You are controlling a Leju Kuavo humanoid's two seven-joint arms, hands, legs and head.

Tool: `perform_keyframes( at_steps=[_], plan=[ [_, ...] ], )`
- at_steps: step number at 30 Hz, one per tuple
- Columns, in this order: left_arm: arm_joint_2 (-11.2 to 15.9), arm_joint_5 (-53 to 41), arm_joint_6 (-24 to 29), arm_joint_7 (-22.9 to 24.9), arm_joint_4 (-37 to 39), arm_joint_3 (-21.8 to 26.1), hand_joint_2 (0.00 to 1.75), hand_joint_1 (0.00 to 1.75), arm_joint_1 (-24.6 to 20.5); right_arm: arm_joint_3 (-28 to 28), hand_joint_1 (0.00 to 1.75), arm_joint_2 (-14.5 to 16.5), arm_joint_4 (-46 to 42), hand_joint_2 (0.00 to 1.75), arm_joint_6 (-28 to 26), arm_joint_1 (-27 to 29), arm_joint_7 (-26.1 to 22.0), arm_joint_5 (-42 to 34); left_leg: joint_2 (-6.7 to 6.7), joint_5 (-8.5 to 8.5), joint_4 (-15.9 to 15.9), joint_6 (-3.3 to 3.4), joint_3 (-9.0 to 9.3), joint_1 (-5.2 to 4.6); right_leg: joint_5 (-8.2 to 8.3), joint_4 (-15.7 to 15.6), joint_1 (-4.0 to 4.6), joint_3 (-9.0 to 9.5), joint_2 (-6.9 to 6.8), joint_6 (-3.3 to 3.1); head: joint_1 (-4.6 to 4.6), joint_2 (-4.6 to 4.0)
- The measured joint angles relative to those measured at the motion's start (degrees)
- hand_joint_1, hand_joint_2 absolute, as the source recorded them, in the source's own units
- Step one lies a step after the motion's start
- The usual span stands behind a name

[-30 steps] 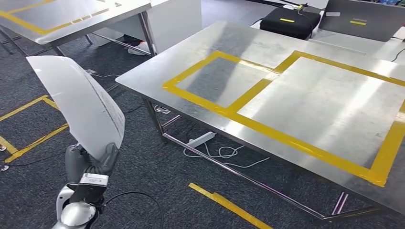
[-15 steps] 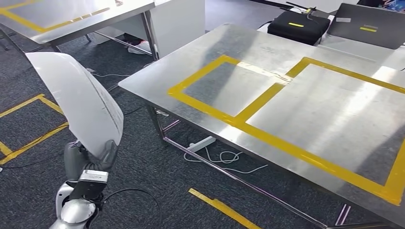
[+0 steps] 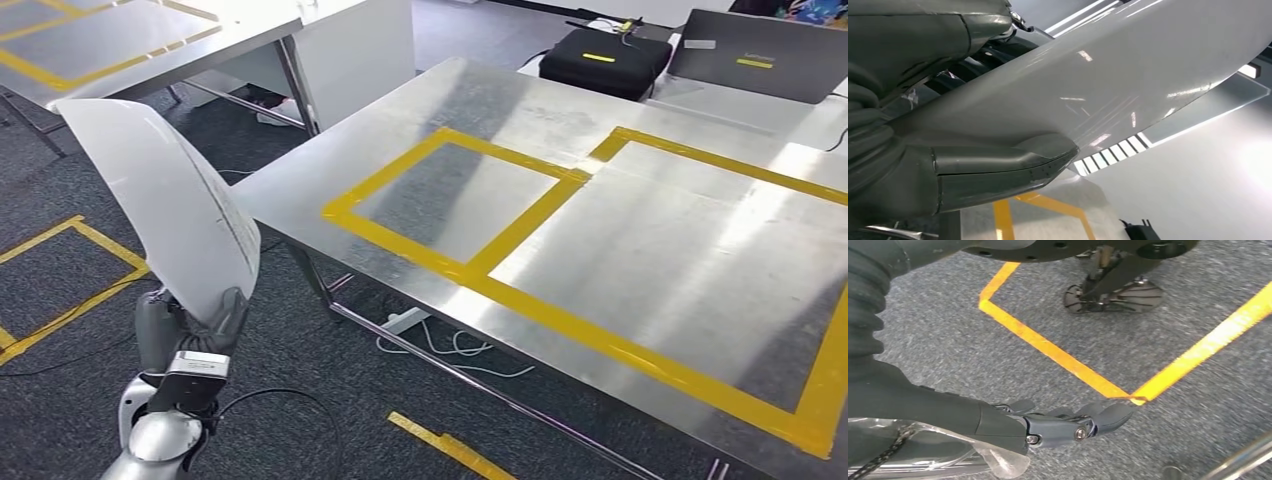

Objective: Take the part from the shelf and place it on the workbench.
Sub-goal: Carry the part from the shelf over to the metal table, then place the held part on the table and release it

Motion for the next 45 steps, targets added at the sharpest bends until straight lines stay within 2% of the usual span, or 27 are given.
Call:
perform_keyframes(
  at_steps=[1,3,6,8,11,12,13,14,16,17,19,21,23,25,27,28,29,32,34,36,37,39,40,42,43,44,45],
  plan=[
    [-0.01,0.0,-0.05,-0.01,0.05,-0.01,1.75,1.75,-0.06,0.01,0.0,0.0,0.0,1.75,-0.01,-0.03,0.05,-0.05,-0.19,2.46,-3.61,0.37,1.02,-0.18,-0.44,0.03,0.08,0.59,0.15,0.16,0.02,0.0],
    [0.0,-0.03,-0.24,-0.03,0.21,-0.01,1.75,1.75,-0.17,0.03,0.0,0.0,0.0,1.75,-0.04,-0.09,0.26,-0.14,-0.66,4.38,-8.08,1.06,2.37,-0.55,-1.21,-0.01,0.16,0.85,0.52,0.78,0.03,0.0],
    [0.04,-0.6,-0.67,-0.02,0.44,-0.05,1.75,1.75,-0.76,0.08,0.0,-0.01,0.0,1.75,-0.04,-0.08,0.54,-0.24,-0.48,4.82,-9.22,1.6,3.21,-0.49,-2.03,-0.41,0.19,0.93,0.99,1.74,0.04,0.0],
    [0.02,-1.13,-0.97,0.12,0.67,-0.19,1.75,1.75,-1.84,0.17,0.0,-0.03,0.0,1.75,-0.02,-0.17,0.71,-0.31,0.14,4.88,-9.95,2.05,4.05,-0.18,-3.2,1.52,0.3,0.25,0.57,2.24,0.2,0.0],
    [-0.02,-1.47,-1.13,0.26,1.21,-0.25,1.75,1.75,-2.89,0.39,0.0,-0.04,0.0,1.75,-0.02,-0.16,0.95,-0.32,1.23,3.95,-10.23,2.65,5.04,-0.27,-6.7,11.92,0.29,-6.48,-0.12,2.73,0.33,0.0],
    [-0.03,-1.52,-1.15,0.29,1.45,-0.27,1.75,1.75,-2.96,0.43,0.0,-0.03,0.0,1.75,-0.02,-0.02,0.98,-0.32,1.56,3.49,-10.22,2.71,5.45,-0.37,-6.9,14.73,0.3,-8.78,-0.16,2.77,0.32,0.0],
    [-0.03,-1.55,-1.16,0.31,1.68,-0.29,1.75,1.75,-2.98,0.45,0.0,-0.03,0.0,1.75,-0.02,0.14,1.01,-0.33,1.92,2.97,-10.22,2.73,6.02,-0.46,-5.84,15.53,0.34,-10.16,-0.22,2.74,0.33,0.0],
    [-0.03,-1.55,-1.17,0.32,1.9,-0.32,1.75,1.75,-3.01,0.47,0.0,-0.03,0.0,1.75,-0.02,0.26,1.02,-0.33,2.3,2.4,-10.22,2.73,6.75,-0.55,-3.57,13.98,0.4,-10.34,-0.4,2.6,0.34,0.0],
    [-0.03,-1.58,-1.21,0.33,2.22,-0.37,1.75,1.75,-3.14,0.51,0.0,-0.04,0.0,1.75,-0.01,0.32,1.06,-0.39,3.17,1.16,-10.32,2.63,8.32,-0.7,1.9,6.96,0.87,-8.3,-2.26,1.83,0.32,0.0],
    [-0.02,-1.66,-1.31,0.36,2.38,-0.41,1.75,1.75,-3.26,0.52,0.0,-0.05,0.0,1.75,0.02,0.22,1.1,-0.44,3.58,0.58,-10.3,2.42,8.89,-0.87,3.52,3.72,1.31,-6.96,-3.64,1.33,0.31,0.0],
    [-0.01,-2.05,-1.66,0.67,2.68,-0.52,1.75,1.75,-3.6,0.57,0.0,-0.07,0.0,1.75,0.18,-0.01,1.26,-0.61,4.54,-0.11,-10.34,1.92,9.34,-1.11,3.94,1.13,2.04,-5.76,-5.3,0.48,0.17,0.0],
    [-0.02,-2.93,-2.11,1.21,2.97,-0.72,1.75,1.75,-4.31,0.65,0.0,-0.05,0.0,1.75,0.46,-0.06,1.36,-0.91,5.39,-0.62,-10.36,1.4,9.66,-1.23,3.87,0.63,1.88,-5.52,-4.16,0.12,0.08,0.01],
    [-0.02,-3.95,-2.4,1.74,3.27,-0.94,1.75,1.75,-5.41,0.7,0.0,-0.02,0.0,1.75,0.62,-0.01,1.38,-1.34,3.89,-2.0,-8.61,0.73,9.37,-1.05,3.83,0.24,1.23,-5.03,-2.78,-0.16,-0.09,0.01],
    [0.0,-4.82,-2.51,2.12,3.88,-1.03,1.75,1.75,-6.35,0.72,0.0,0.0,0.0,1.75,0.6,-0.11,1.39,-1.77,1.44,-4.73,-2.46,-0.08,6.48,-0.52,3.64,0.06,0.7,-4.52,-1.31,-0.39,-0.25,0.0],
    [0.01,-5.64,-2.43,2.28,4.82,-1.1,1.75,1.75,-6.95,0.73,0.0,0.02,0.0,1.75,0.58,-0.16,1.4,-2.14,0.75,-6.59,4.49,-0.7,2.21,0.06,3.38,0.07,0.46,-4.2,0.35,-0.41,-0.25,0.0],
    [0.01,-5.99,-2.31,2.34,5.32,-1.14,1.75,1.75,-7.29,0.74,0.0,0.04,0.0,1.75,0.59,-0.1,1.42,-2.31,0.7,-6.05,5.84,-0.9,0.91,0.3,3.24,0.08,0.35,-3.99,1.2,-0.32,-0.25,0.0],
    [0.01,-6.26,-2.12,2.39,5.79,-1.17,1.75,1.75,-7.74,0.75,0.0,0.08,0.0,1.75,0.62,-0.03,1.44,-2.45,0.62,-4.28,4.85,-1.02,0.7,0.5,3.09,0.08,0.25,-3.71,2.01,-0.2,-0.25,0.0],
    [0.08,-7.48,-1.18,3.04,7.25,-1.21,1.75,1.75,-9.8,0.83,0.0,0.15,0.0,1.75,0.86,-0.02,1.49,-2.85,-1.85,2.75,-5.25,-1.03,3.88,1.03,2.63,0.15,-0.02,-3.01,4.17,0.45,-0.22,0.0],
    [0.16,-9.29,-0.24,4.35,8.63,-1.25,1.75,1.75,-11.49,0.87,0.0,0.17,0.0,1.75,1.22,-0.09,1.54,-3.08,-3.61,3.62,-8.9,-0.65,5.18,1.07,2.62,0.16,-0.23,-3.34,5.21,1.2,-0.19,0.0],
    [0.19,-11.82,0.84,6.16,10.39,-1.28,1.75,1.75,-13.32,0.9,0.0,0.17,0.0,1.75,1.69,0.04,1.57,-3.27,-3.22,3.39,-9.62,0.05,5.34,0.92,2.86,-0.16,-0.46,-3.86,6.07,2.11,-0.19,0.0],
    [0.19,-13.06,1.35,6.95,11.3,-1.29,1.75,1.75,-14.24,0.92,0.0,0.17,0.0,1.75,1.9,0.14,1.56,-3.33,-2.69,3.55,-9.97,0.46,5.5,0.96,2.78,-0.12,-0.46,-4.07,5.67,2.46,-0.15,0.0],
    [0.2,-14.89,2.22,7.92,13.04,-1.28,1.75,1.75,-15.77,0.94,0.0,0.17,-0.01,1.75,2.21,0.09,1.51,-3.44,-1.4,3.84,-10.69,1.28,5.9,1.09,1.17,2.65,-0.25,-5.69,3.18,2.87,0.1,0.0],
    [0.23,-15.43,2.48,8.14,13.83,-1.28,1.75,1.75,-16.28,0.95,0.0,0.17,-0.01,1.75,2.32,-0.01,1.45,-3.5,-0.67,3.85,-10.84,1.56,6.02,1.02,-0.32,5.78,-0.18,-7.22,1.49,2.93,0.21,0.0],
    [0.34,-16.42,2.86,8.63,15.67,-1.27,1.75,1.75,-17.03,0.96,0.0,0.17,-0.01,1.75,2.54,-0.14,1.37,-3.61,0.8,3.7,-10.84,1.9,6.05,0.74,-3.02,12.99,-0.17,-11.11,0.01,3.07,0.29,0.0],
    [0.42,-17.1,2.99,9.06,16.65,-1.27,1.75,1.75,-17.45,0.97,0.0,0.17,0.0,1.75,2.62,-0.11,1.33,-3.64,1.51,3.6,-10.83,1.97,6.09,0.62,-3.27,14.98,-0.18,-12.29,-0.21,3.12,0.27,0.0],
    [0.49,-18.04,3.13,9.65,17.78,-1.27,1.75,1.75,-18.0,0.98,0.0,0.17,0.0,1.75,2.68,-0.04,1.33,-3.63,2.18,3.49,-10.81,2.0,6.15,0.53,-2.36,14.66,-0.17,-12.3,-0.38,3.1,0.28,0.0],
    [0.56,-19.12,3.3,10.33,18.89,-1.28,1.75,1.75,-18.72,1.01,0.0,0.17,0.0,1.75,2.7,0.02,1.36,-3.63,2.62,3.36,-10.78,1.93,6.28,0.48,-0.54,12.05,-0.16,-11.09,-0.6,3.01,0.28,0.0]
  ],
)
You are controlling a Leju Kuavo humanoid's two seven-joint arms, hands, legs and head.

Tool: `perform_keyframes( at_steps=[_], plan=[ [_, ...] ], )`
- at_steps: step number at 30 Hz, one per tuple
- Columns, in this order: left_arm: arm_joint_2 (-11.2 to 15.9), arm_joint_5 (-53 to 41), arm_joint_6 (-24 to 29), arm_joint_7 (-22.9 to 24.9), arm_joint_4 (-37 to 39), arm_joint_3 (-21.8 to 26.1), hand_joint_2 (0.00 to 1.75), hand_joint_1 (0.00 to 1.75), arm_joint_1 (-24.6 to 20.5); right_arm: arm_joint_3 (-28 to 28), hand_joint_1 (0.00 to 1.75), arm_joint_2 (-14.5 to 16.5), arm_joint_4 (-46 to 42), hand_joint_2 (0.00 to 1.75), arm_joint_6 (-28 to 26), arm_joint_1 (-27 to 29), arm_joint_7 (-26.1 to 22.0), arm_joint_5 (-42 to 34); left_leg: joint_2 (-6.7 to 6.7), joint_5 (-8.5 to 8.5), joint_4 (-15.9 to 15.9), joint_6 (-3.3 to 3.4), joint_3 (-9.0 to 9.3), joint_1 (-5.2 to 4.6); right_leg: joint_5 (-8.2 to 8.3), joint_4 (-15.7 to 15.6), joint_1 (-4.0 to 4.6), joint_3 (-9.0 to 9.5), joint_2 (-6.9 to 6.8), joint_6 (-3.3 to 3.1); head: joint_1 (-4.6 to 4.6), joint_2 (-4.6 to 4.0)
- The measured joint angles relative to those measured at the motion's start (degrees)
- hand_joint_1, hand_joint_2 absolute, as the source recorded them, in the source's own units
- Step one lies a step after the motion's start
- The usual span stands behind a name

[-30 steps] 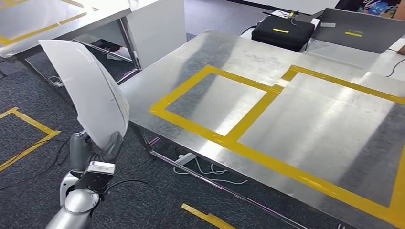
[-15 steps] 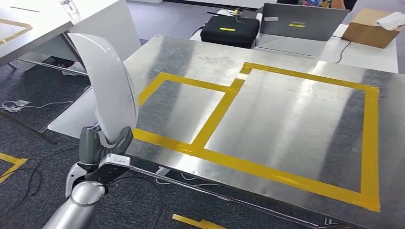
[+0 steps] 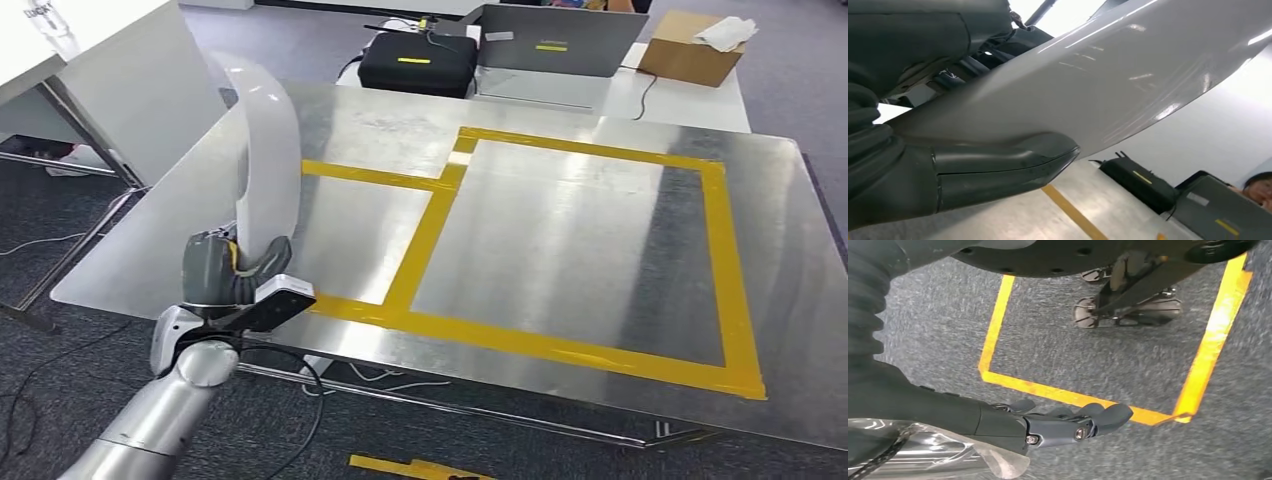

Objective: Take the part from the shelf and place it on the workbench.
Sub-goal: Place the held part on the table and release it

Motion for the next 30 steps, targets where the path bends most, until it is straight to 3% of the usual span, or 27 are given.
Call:
perform_keyframes(
  at_steps=[2,4,8,18,26,30],
  plan=[
    [0.17,-2.82,0.34,1.58,2.51,-0.05,1.75,1.75,-1.92,0.04,0.0,-0.01,0.0,1.75,0.06,0.0,0.14,-0.05,0.65,-0.34,0.19,-0.4,0.18,-0.19,3.48,-7.95,0.15,4.16,-0.75,-0.34,0.01,0.0],
    [0.38,-6.65,0.55,3.61,5.15,-0.38,1.75,1.75,-4.06,0.11,0.0,-0.02,-0.01,1.75,0.46,-0.03,0.57,-0.13,1.0,-0.59,0.48,-0.8,0.14,-0.44,4.47,-12.3,0.31,6.64,-1.2,-0.65,-0.07,0.0],
    [0.54,-13.13,0.23,7.38,10.31,-1.8,1.75,1.75,-7.7,0.43,0.0,-0.02,-0.02,1.75,1.37,-0.05,1.55,-0.29,1.09,-0.48,0.41,-0.1,0.19,-0.54,4.46,-12.72,0.44,6.92,-1.13,-0.67,-0.13,0.0],
    [0.69,-31.73,-5.24,19.66,26.26,-8.01,1.75,1.75,-17.38,1.37,0.0,-0.04,-0.02,1.75,3.85,-0.07,1.83,-0.91,1.04,-0.01,-0.25,-1.11,0.4,-0.42,4.37,-12.64,0.59,6.88,-1.21,-1.27,-0.11,0.0],
    [0.56,-42.5,-13.42,29.03,36.03,-12.51,1.75,1.75,-22.19,1.76,0.0,-0.26,-0.02,1.75,6.48,0.09,0.61,-1.04,1.04,0.04,-0.24,-1.23,0.39,-0.49,4.47,-12.65,0.5,6.91,-1.25,-1.3,-0.09,0.0],
    [0.54,-44.49,-15.85,31.47,39.79,-13.51,1.75,1.75,-23.55,1.84,0.0,-0.56,-0.01,1.75,6.93,0.23,0.43,-1.3,1.04,0.04,-0.22,-1.23,0.38,-0.55,4.49,-12.66,0.44,6.92,-1.25,-1.28,-0.09,0.0]
  ],
)
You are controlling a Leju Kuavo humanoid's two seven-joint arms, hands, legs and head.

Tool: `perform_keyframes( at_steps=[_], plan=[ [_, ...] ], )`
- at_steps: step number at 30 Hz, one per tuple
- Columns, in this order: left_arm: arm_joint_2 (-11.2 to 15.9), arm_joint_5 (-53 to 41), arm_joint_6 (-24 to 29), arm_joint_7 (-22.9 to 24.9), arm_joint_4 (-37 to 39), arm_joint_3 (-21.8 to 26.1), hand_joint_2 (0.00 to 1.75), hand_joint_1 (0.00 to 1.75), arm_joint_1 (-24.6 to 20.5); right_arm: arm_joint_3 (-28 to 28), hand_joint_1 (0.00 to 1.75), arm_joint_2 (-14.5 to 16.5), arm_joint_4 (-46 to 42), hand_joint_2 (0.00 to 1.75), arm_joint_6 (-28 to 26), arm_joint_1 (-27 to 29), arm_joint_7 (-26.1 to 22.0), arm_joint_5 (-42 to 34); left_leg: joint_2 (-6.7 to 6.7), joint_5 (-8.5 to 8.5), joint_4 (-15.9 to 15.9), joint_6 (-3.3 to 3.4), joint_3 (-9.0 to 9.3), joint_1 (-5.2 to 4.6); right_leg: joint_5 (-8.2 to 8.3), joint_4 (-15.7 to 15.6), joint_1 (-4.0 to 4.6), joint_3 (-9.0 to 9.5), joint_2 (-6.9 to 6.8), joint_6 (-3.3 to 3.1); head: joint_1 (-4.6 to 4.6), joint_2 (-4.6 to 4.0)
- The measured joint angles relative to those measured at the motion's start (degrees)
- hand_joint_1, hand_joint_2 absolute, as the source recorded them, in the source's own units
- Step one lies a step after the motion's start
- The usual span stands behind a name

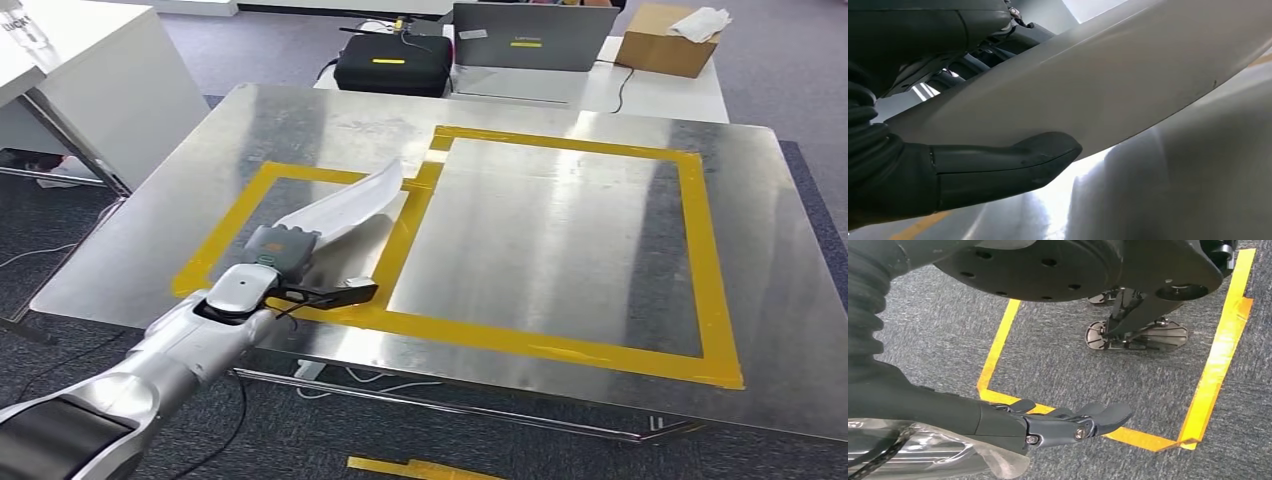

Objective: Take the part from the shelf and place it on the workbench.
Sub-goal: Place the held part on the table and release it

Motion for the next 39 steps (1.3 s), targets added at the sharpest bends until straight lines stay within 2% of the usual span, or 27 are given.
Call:
perform_keyframes(
  at_steps=[17,22,25,30,34,37,39],
  plan=[
    [1.05,0.21,-0.15,0.16,3.46,0.35,1.75,1.75,-1.27,-0.01,0.0,-0.11,0.01,1.75,-0.26,0.42,-0.47,-0.96,-0.01,0.0,0.0,0.0,-0.01,-0.02,0.01,0.0,-0.03,0.0,-0.03,0.0,-0.01,0.0],
    [1.42,2.1,2.6,-2.06,3.05,1.54,1.75,1.75,-1.1,-0.01,0.0,-0.11,0.0,1.75,-0.4,0.62,-0.75,-1.25,-0.01,0.0,0.0,0.0,-0.01,-0.02,0.01,0.0,-0.03,0.0,-0.03,0.0,-0.01,0.0],
    [1.62,6.0,6.55,-5.81,0.62,3.25,1.75,1.75,0.43,-0.01,0.0,-0.1,-0.01,1.75,-0.59,0.7,-0.96,-1.59,-0.01,-0.02,0.0,-0.02,-0.01,-0.02,0.01,0.0,-0.04,0.01,-0.04,0.0,0.0,0.0],
    [1.95,12.6,15.17,-14.4,-9.69,6.25,1.75,1.75,8.38,-0.01,0.0,0.35,-0.01,1.75,-1.83,0.69,-1.03,-2.33,0.01,-0.11,0.0,-0.13,0.0,-0.02,-0.02,0.0,-0.04,0.02,0.02,-0.01,0.01,0.0],
    [2.55,17.93,23.11,-21.27,-22.51,8.67,1.75,1.75,19.55,-0.01,0.0,1.07,-0.01,1.75,-3.7,0.75,-0.82,-2.42,0.05,-0.27,-0.01,-0.16,0.06,-0.01,-0.16,0.0,-0.04,0.02,0.09,-0.02,-0.01,0.0],
    [2.97,19.14,25.28,-23.2,-31.96,10.79,1.75,1.75,28.25,0.02,0.0,1.41,-0.01,1.75,-4.63,0.79,-0.66,-2.43,0.04,-0.32,-0.01,-0.19,0.08,-0.01,-0.27,0.0,-0.02,0.02,0.06,-0.04,0.0,0.0],
    [3.26,18.15,24.75,-22.82,-35.73,12.08,1.75,1.75,31.84,0.1,0.0,1.51,-0.01,1.75,-4.84,0.79,-0.6,-2.41,0.02,-0.33,-0.01,-0.19,0.07,-0.01,-0.31,-0.01,-0.01,0.02,0.0,-0.06,-0.01,0.0]
  ],
)
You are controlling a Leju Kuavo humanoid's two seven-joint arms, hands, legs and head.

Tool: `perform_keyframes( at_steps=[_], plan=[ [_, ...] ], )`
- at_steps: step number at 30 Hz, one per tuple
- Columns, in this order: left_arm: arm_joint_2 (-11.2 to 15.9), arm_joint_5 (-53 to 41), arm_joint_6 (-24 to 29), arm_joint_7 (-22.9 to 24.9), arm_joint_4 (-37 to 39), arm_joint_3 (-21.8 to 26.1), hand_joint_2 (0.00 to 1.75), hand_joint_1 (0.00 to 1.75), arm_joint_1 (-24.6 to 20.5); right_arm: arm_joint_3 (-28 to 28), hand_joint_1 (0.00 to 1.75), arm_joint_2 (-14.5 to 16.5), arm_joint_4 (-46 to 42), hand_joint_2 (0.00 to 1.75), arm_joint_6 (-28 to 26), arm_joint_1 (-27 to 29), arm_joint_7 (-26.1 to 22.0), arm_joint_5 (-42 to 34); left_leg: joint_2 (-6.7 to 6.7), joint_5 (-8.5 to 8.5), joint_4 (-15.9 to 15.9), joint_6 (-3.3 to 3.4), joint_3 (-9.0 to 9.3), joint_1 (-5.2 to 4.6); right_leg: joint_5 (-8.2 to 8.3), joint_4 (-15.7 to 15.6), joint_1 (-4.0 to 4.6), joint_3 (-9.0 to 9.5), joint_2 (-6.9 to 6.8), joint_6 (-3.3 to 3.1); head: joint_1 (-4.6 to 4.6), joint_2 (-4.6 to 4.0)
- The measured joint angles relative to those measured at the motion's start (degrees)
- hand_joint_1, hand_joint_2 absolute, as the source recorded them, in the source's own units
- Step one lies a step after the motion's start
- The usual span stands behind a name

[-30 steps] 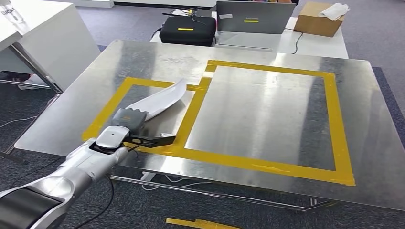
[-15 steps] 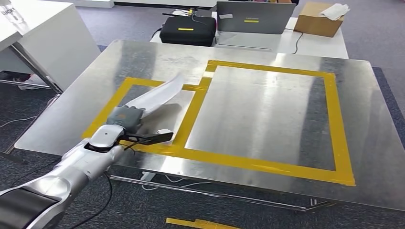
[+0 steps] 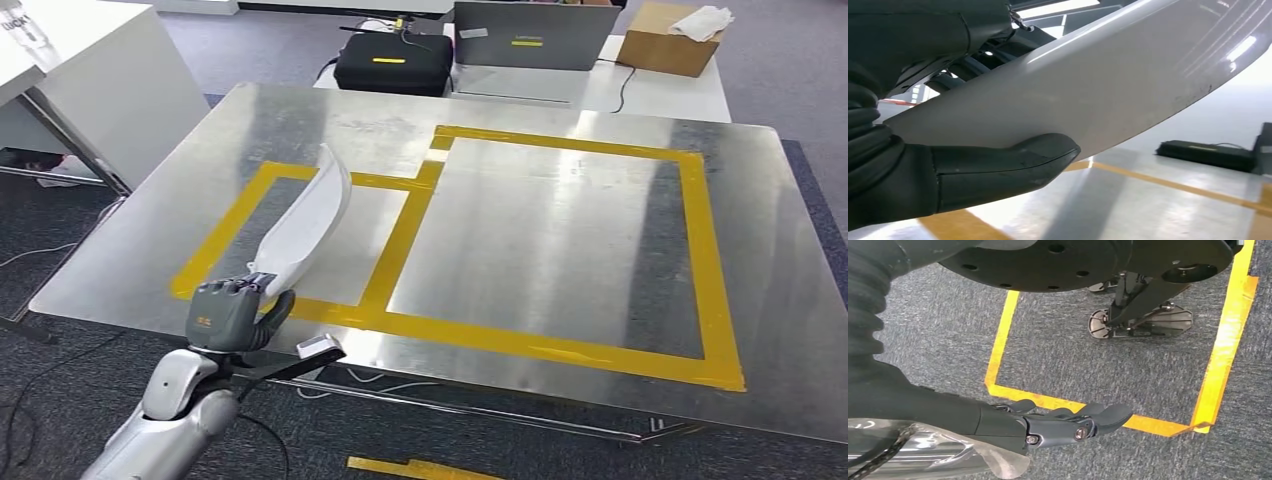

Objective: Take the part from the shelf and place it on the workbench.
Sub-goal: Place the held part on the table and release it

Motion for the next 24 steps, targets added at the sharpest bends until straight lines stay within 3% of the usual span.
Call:
perform_keyframes(
  at_steps=[7,24],
  plan=[
    [0.7,-3.92,-3.24,2.11,-2.54,1.64,1.75,1.75,0.76,0.76,0.0,0.02,0.0,1.75,0.6,-0.37,-0.53,0.01,-0.1,0.05,0.0,-0.04,0.03,0.01,0.06,0.0,0.01,0.1,-0.11,-0.01,0.01,0.0],
    [0.42,-9.15,-9.71,6.79,6.78,-0.5,1.75,1.75,-9.99,2.4,0.0,0.02,0.0,1.75,1.19,-1.09,0.72,0.72,-0.1,0.09,0.03,-0.02,0.04,0.0,0.15,0.0,0.0,0.07,-0.09,0.02,0.01,0.0]
  ],
)
